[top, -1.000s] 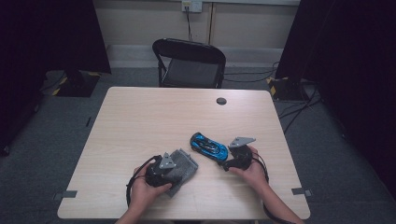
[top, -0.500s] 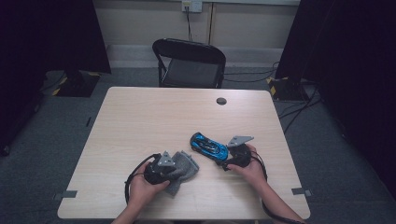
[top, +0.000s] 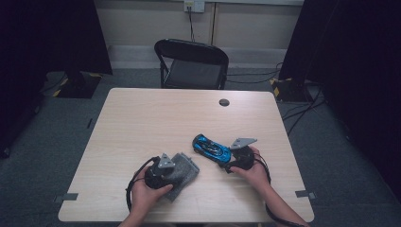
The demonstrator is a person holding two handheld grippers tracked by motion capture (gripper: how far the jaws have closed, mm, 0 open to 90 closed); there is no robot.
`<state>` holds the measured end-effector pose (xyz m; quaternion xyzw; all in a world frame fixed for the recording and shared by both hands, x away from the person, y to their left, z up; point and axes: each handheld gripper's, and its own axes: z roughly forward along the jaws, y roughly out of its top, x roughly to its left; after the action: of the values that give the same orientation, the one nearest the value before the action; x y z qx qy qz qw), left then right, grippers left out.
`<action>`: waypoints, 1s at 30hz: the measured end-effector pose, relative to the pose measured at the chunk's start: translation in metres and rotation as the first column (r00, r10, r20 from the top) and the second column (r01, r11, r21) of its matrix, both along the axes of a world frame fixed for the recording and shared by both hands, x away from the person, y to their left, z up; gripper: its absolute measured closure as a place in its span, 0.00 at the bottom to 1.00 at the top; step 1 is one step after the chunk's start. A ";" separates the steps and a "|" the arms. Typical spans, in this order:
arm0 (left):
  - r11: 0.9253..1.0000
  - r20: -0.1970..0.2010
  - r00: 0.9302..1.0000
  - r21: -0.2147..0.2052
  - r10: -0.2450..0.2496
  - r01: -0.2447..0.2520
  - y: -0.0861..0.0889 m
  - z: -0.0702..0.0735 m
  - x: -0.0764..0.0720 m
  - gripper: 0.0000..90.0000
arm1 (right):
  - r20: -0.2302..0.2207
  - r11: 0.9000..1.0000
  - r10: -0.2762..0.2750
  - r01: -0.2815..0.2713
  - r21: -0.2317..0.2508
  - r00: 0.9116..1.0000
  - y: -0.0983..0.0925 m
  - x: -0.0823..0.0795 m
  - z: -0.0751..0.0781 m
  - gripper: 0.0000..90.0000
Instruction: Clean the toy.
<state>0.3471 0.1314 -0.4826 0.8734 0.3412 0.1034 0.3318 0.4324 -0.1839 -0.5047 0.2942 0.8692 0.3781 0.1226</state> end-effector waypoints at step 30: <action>0.980 0.048 0.994 -0.167 -0.097 0.104 -0.046 0.052 0.055 0.84 | 0.004 0.998 0.057 -0.057 0.014 0.998 -0.003 0.005 0.000 0.26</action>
<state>0.4025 0.0858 -0.4311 0.8559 0.2976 0.0744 0.4163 0.4370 -0.1870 -0.5042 0.2694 0.8744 0.3879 0.1114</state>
